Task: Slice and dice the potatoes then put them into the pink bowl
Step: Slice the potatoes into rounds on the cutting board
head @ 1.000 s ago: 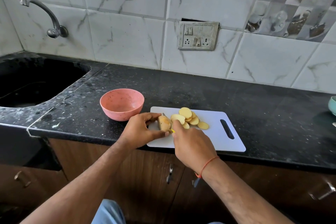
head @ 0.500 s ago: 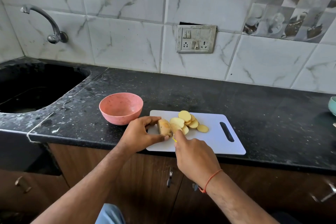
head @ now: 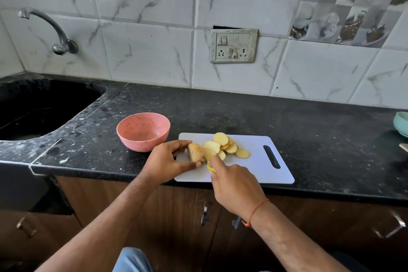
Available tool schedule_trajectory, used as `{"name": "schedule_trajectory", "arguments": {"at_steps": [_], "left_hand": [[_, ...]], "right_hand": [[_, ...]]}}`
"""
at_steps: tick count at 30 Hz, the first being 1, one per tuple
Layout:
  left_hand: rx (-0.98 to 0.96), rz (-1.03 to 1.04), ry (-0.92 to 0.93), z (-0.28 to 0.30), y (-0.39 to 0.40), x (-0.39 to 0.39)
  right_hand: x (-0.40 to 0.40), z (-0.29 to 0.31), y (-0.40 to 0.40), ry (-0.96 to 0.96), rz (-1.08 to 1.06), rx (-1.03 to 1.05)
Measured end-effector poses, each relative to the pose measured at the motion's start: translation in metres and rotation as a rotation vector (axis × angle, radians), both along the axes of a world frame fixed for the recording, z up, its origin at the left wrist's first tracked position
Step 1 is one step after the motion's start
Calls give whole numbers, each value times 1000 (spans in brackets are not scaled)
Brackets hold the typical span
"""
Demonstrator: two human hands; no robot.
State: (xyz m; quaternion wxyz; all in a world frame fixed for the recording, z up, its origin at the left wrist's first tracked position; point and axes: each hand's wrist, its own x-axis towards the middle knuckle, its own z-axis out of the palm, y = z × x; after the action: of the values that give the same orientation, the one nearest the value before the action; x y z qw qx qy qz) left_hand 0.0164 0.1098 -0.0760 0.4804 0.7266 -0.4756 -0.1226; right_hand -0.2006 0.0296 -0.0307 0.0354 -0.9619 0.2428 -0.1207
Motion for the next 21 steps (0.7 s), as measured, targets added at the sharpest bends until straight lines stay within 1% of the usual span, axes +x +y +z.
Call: {"name": "schedule_trajectory", "arguments": {"at_steps": [4, 10, 13, 16, 21], "left_hand": [[0, 3, 9, 0, 1, 2], [0, -6, 3, -1, 0, 1], [1, 2, -1, -2, 1, 1], [1, 10, 6, -1, 0, 1], [-3, 6, 24, -1, 0, 1]], "right_hand": [[17, 3, -3, -17, 9, 0], [-6, -9, 3, 2, 14, -4], [9, -3, 0, -6, 27, -37], [16, -1, -1, -4, 8, -23], [-5, -17, 5, 13, 4, -10]]}}
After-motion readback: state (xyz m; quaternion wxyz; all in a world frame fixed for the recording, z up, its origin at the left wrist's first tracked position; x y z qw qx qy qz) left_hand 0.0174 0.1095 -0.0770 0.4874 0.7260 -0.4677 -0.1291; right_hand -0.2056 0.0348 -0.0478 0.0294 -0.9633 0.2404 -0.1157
